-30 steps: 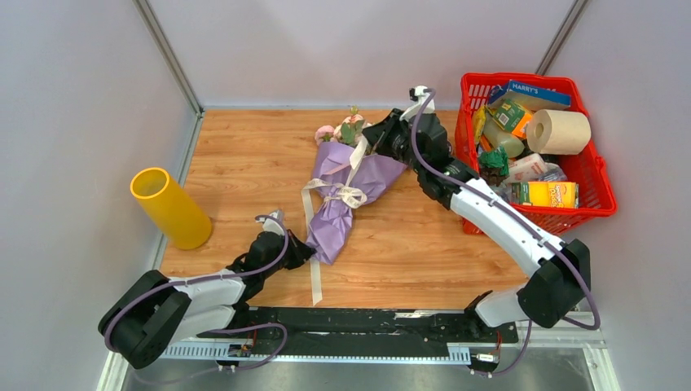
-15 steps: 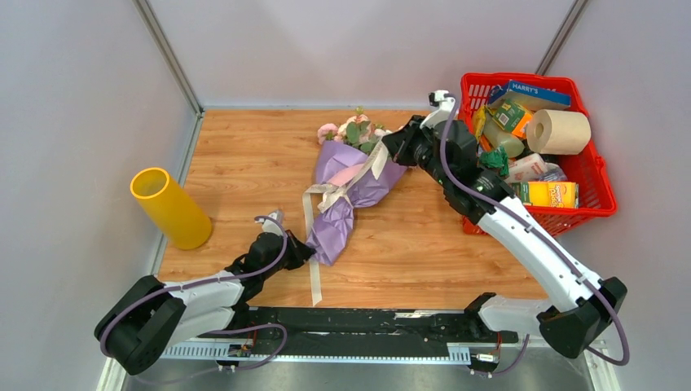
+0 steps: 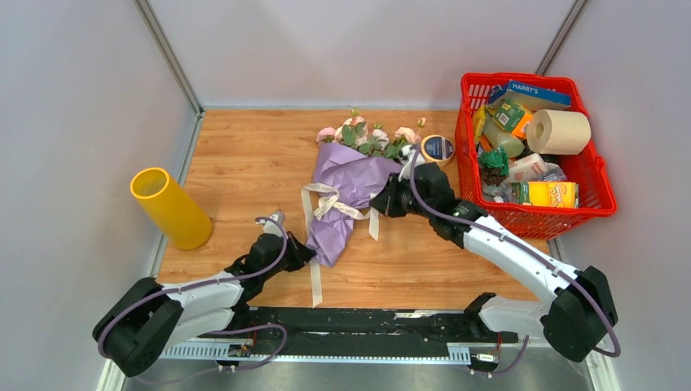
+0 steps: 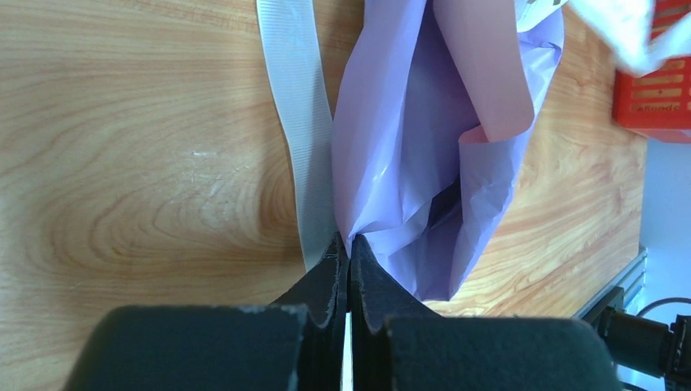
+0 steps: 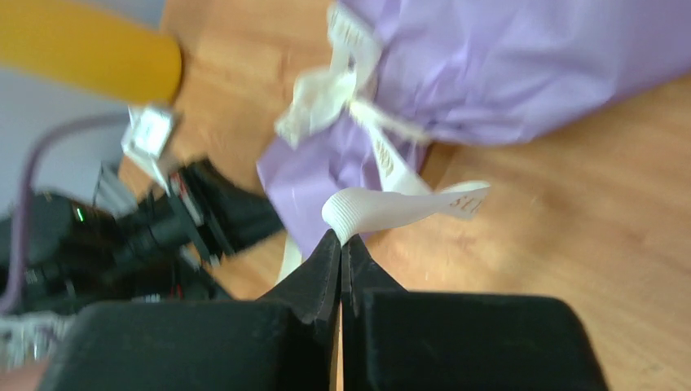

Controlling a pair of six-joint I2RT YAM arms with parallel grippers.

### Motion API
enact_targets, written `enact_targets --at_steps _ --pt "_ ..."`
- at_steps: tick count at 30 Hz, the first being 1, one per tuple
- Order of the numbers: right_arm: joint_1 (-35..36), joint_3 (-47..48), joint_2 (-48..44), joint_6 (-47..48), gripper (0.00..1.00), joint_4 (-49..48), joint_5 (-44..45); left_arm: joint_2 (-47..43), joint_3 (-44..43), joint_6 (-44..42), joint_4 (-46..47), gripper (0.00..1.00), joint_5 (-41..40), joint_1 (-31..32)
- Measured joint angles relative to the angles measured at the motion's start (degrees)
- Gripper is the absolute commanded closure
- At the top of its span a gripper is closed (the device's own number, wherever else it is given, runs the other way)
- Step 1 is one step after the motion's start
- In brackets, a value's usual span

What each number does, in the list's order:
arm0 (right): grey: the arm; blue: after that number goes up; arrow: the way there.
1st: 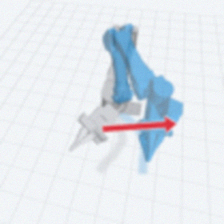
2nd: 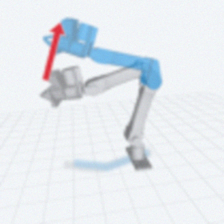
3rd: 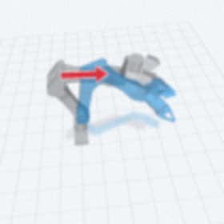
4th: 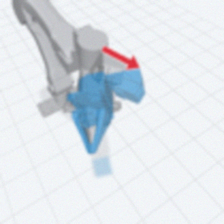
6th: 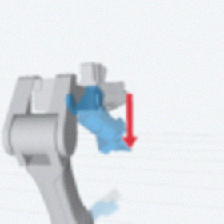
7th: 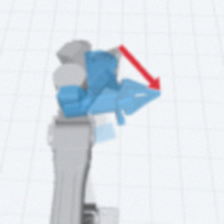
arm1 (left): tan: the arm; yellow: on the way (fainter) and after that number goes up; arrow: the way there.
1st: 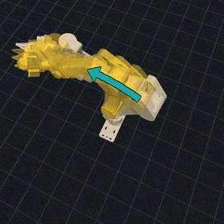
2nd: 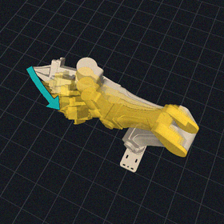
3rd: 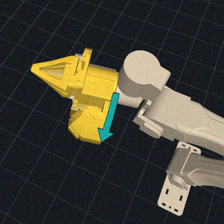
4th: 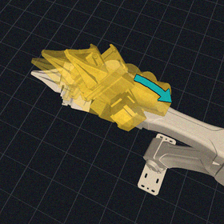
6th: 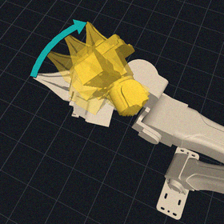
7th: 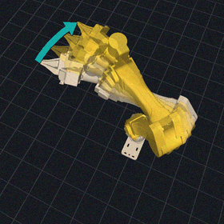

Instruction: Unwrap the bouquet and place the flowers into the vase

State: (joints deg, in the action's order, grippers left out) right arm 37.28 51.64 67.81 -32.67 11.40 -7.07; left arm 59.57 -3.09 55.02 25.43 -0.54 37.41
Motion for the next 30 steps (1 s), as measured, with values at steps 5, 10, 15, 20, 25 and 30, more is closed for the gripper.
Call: enact_targets --at_steps 5,10,15,20,25,30 --pt "1.88 -4.72 0.26 3.34 0.58 2.45 -9.09 -3.02 0.00 -0.24 -2.32 0.73 0.15 0.46" --pt "2.10 -3.32 0.46 6.38 0.53 4.96 -7.30 -9.70 0.04 -0.72 -8.31 0.45 0.02 0.50" --pt "2.03 1.90 4.37 9.92 0.54 3.21 -4.13 -19.19 -1.95 -2.12 -20.24 0.32 -3.41 0.50" --pt "2.03 7.98 14.58 14.99 0.52 -2.25 -2.93 -25.24 -7.02 -5.09 -26.34 0.27 -7.43 0.50" --pt "2.01 14.21 24.37 21.18 0.51 -3.76 -4.31 -21.18 -8.81 -7.69 -23.93 0.27 -6.45 0.50" --pt "2.03 16.20 30.14 27.10 0.48 -4.81 -4.74 -9.11 -9.05 -9.57 -20.68 0.28 -3.37 0.50"
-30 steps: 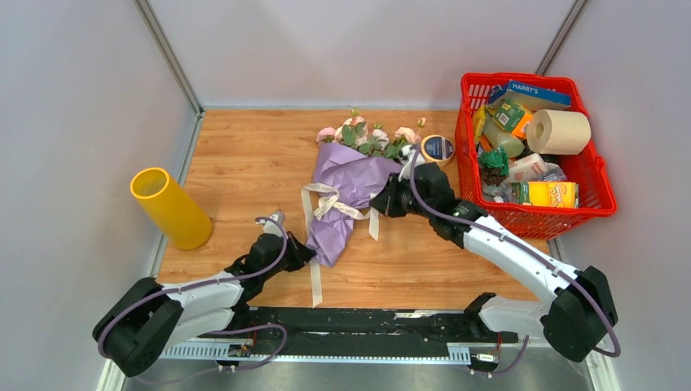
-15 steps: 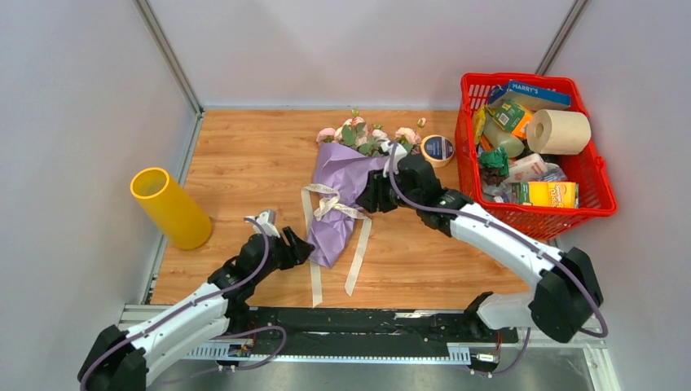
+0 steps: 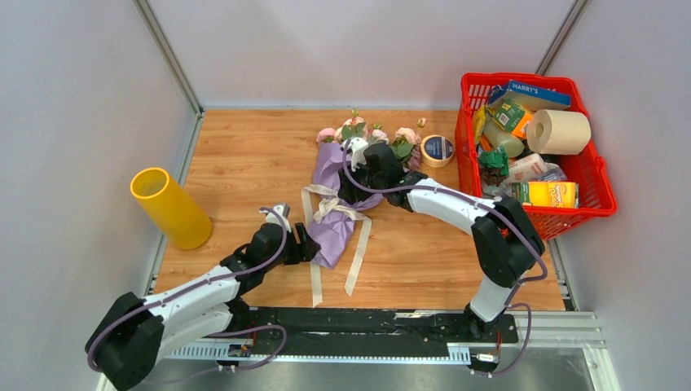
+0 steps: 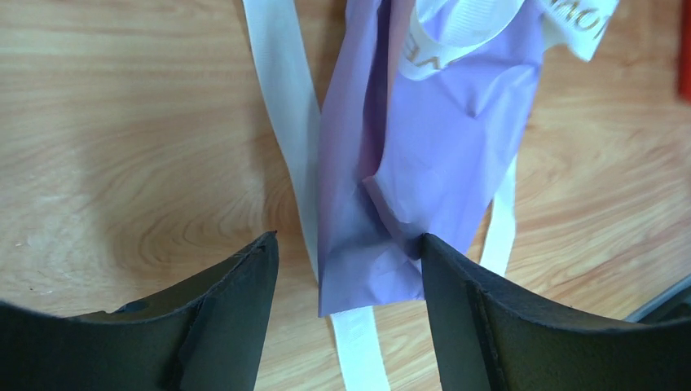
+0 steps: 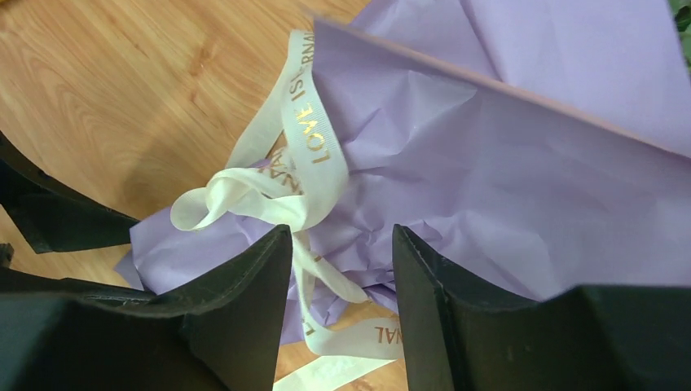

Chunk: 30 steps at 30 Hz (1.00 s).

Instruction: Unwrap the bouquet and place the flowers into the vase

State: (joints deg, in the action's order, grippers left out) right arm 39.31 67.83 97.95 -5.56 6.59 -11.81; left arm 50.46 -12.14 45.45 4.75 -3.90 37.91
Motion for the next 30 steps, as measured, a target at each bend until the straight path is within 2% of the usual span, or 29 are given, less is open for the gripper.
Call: enact_targets --at_steps 4,6,10,14,18,19,26,30 --pt "0.00 1.22 3.30 1.20 0.47 0.04 -1.49 4.83 -0.70 -1.01 1.36 0.34 1.38 0.00" --pt "0.00 2.40 5.01 0.83 0.47 -0.02 -2.01 5.73 -0.90 -1.25 2.51 0.41 1.77 0.00" --pt "0.00 4.26 7.45 -0.72 0.51 -0.50 -3.17 6.49 -0.90 -1.38 5.20 0.67 2.60 0.00" --pt "0.00 4.98 9.35 -2.16 0.55 -1.05 -3.80 6.75 -0.63 -1.05 7.67 0.84 3.43 0.00" --pt "0.00 4.98 10.40 -3.65 0.77 -1.27 -4.63 6.73 0.68 -0.35 10.25 0.96 4.39 0.00" --pt "0.04 4.98 10.40 -4.02 0.80 -1.25 -4.70 6.73 1.20 -0.24 10.97 0.99 4.57 0.00" --pt "1.18 4.98 8.24 -7.06 0.99 -1.57 -2.45 6.71 3.02 0.94 13.57 1.00 4.83 0.00" --pt "1.73 4.87 2.47 -8.98 1.00 -3.15 -1.77 6.80 3.54 1.77 14.36 1.00 4.74 0.00"
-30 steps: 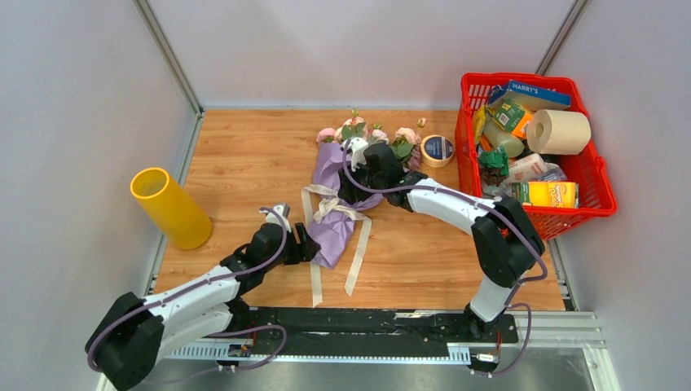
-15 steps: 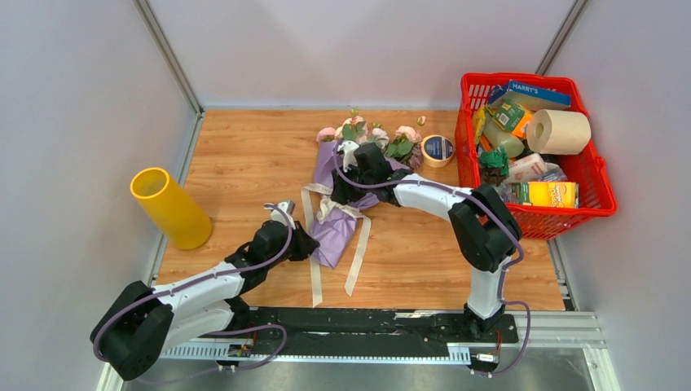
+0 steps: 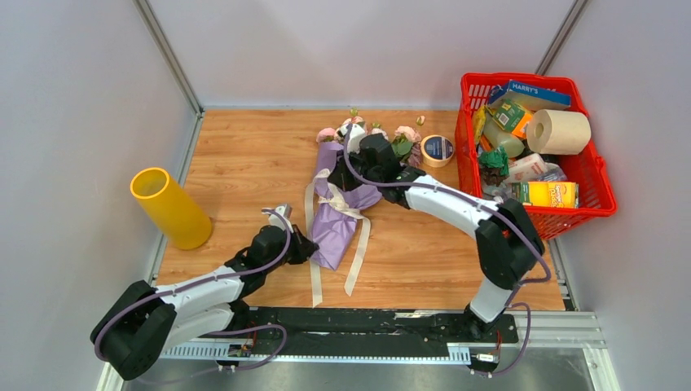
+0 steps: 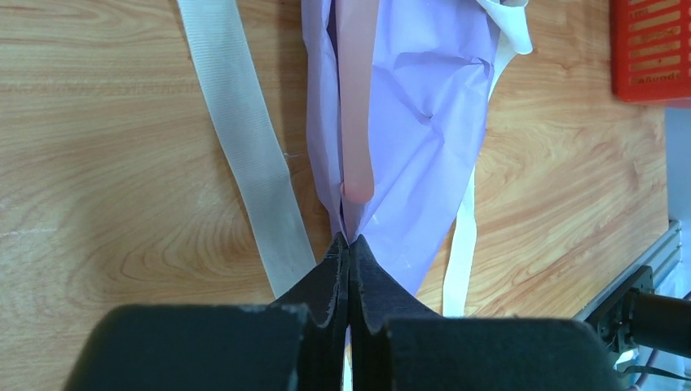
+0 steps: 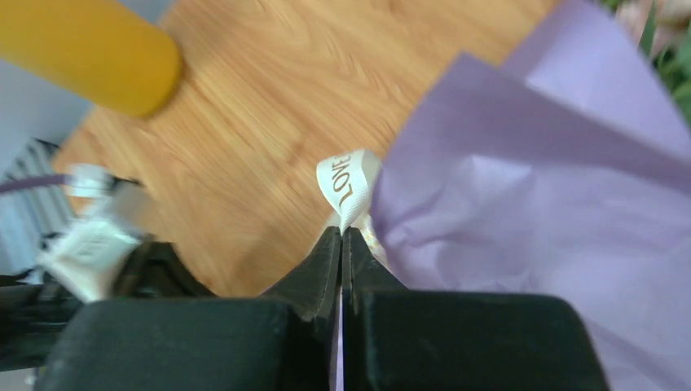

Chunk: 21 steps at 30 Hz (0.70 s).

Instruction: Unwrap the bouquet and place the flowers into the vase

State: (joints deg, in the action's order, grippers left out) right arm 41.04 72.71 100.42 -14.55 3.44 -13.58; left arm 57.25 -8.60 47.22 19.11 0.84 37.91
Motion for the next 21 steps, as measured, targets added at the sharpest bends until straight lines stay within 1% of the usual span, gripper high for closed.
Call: enact_targets --at_steps 3,5,7,10,11,12,13,15,16,18,21 --pt "0.39 -0.92 -4.98 -2.23 1.00 -4.74 -1.05 0.44 0.31 0.33 0.50 1.00 0.00 0.00" --pt "0.81 -1.27 -6.64 -3.78 1.00 -8.13 -1.88 0.66 0.63 0.50 1.11 1.00 0.07 0.00" --pt "1.62 -1.16 -6.49 -5.53 1.00 -12.04 -2.84 0.74 0.96 0.74 1.84 1.00 0.17 0.00" --pt "3.32 0.66 -2.51 -7.85 1.00 -15.87 -3.50 1.11 1.44 1.27 3.02 1.00 0.26 0.00" --pt "3.85 1.75 -0.68 -8.28 0.98 -16.65 -3.32 1.25 1.44 1.29 3.08 1.00 0.31 0.00" --pt "4.48 3.52 1.77 -8.81 0.91 -17.09 -2.97 1.44 1.44 1.29 3.17 1.00 0.42 0.00" --pt "5.01 5.66 4.48 -9.33 0.79 -17.40 -2.84 1.64 1.44 1.29 3.23 1.00 0.48 0.00" --pt "6.03 11.26 10.10 -9.92 0.61 -16.15 -2.36 1.99 1.44 1.31 3.34 1.00 0.68 0.00" --pt "6.47 13.88 12.04 -9.73 0.56 -14.14 -1.88 2.03 1.44 1.33 3.39 1.00 0.70 0.00" --pt "7.04 18.38 14.38 -8.83 0.51 -8.55 -0.31 1.84 1.46 1.53 3.45 1.00 0.85 0.00" --pt "7.08 17.55 12.59 -6.58 0.49 -3.45 0.48 0.39 2.32 1.99 3.76 1.00 0.85 0.00"
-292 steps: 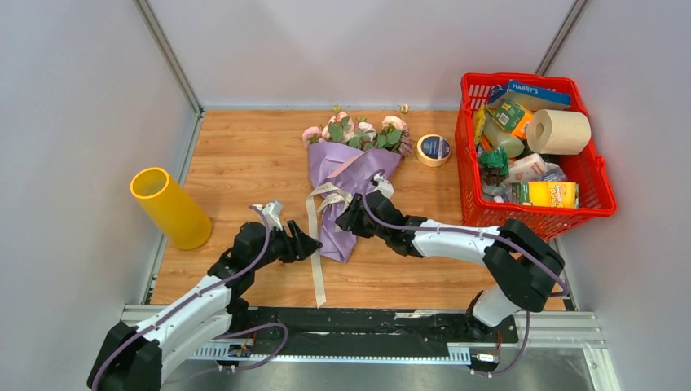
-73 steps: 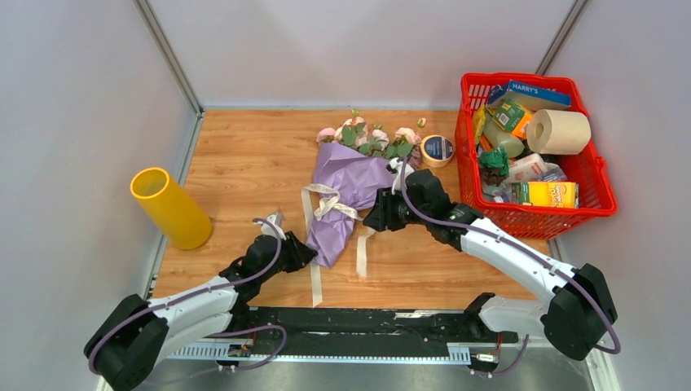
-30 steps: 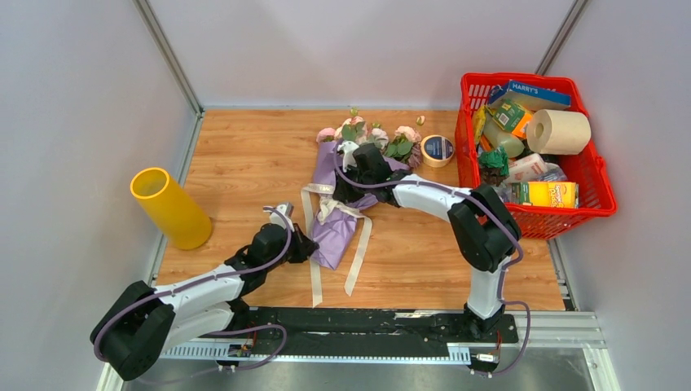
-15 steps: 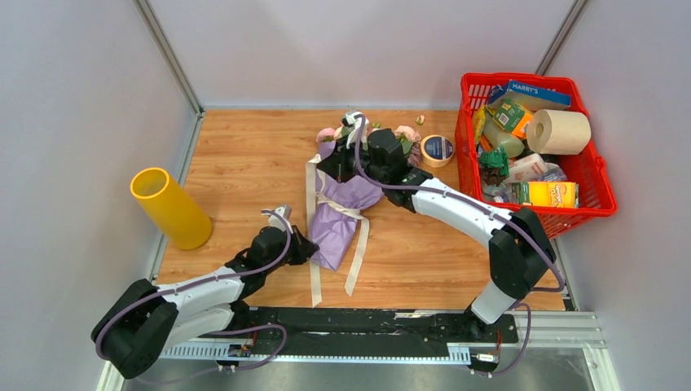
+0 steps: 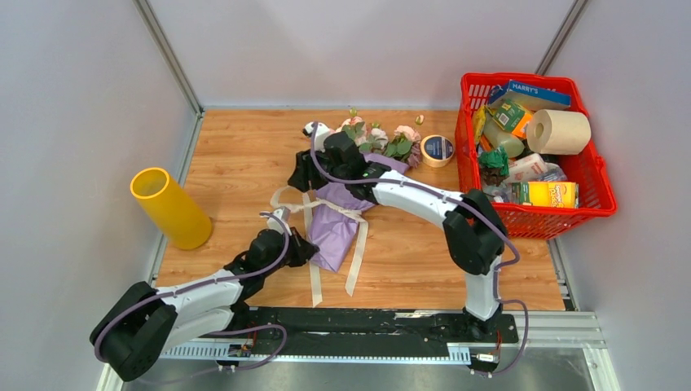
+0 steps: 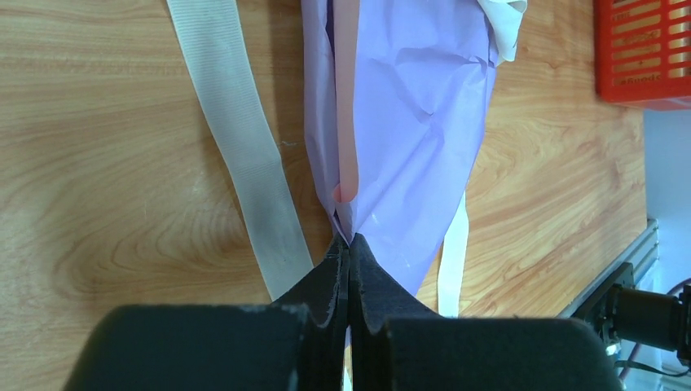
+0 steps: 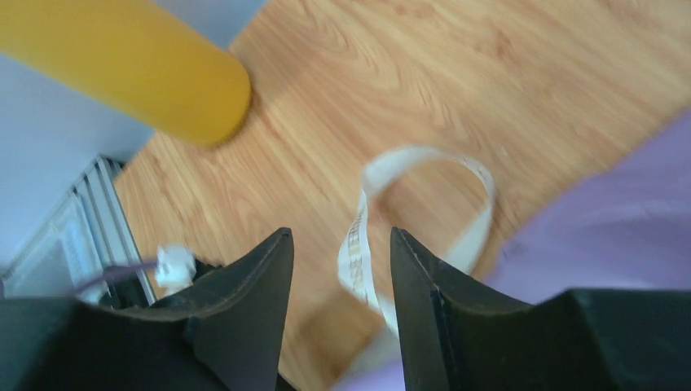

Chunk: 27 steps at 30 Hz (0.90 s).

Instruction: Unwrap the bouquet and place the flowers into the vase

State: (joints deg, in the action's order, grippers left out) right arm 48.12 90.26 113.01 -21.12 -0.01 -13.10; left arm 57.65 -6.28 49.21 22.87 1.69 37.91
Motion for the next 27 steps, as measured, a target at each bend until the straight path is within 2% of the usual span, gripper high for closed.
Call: enact_targets --at_steps 9,19,27 --pt "-8.37 -16.81 -13.05 8.57 0.43 6.75 -4.55 -5.01 1.14 0.37 -2.10 1.00 -0.07 0.02" --pt "-8.74 -17.03 -9.86 15.96 0.46 11.47 -6.80 -6.56 1.31 0.39 -3.69 1.00 -0.26 0.02" --pt "-6.97 -17.03 -6.67 17.25 0.54 13.22 -4.02 -0.98 1.14 0.35 -0.98 1.00 0.46 0.02"
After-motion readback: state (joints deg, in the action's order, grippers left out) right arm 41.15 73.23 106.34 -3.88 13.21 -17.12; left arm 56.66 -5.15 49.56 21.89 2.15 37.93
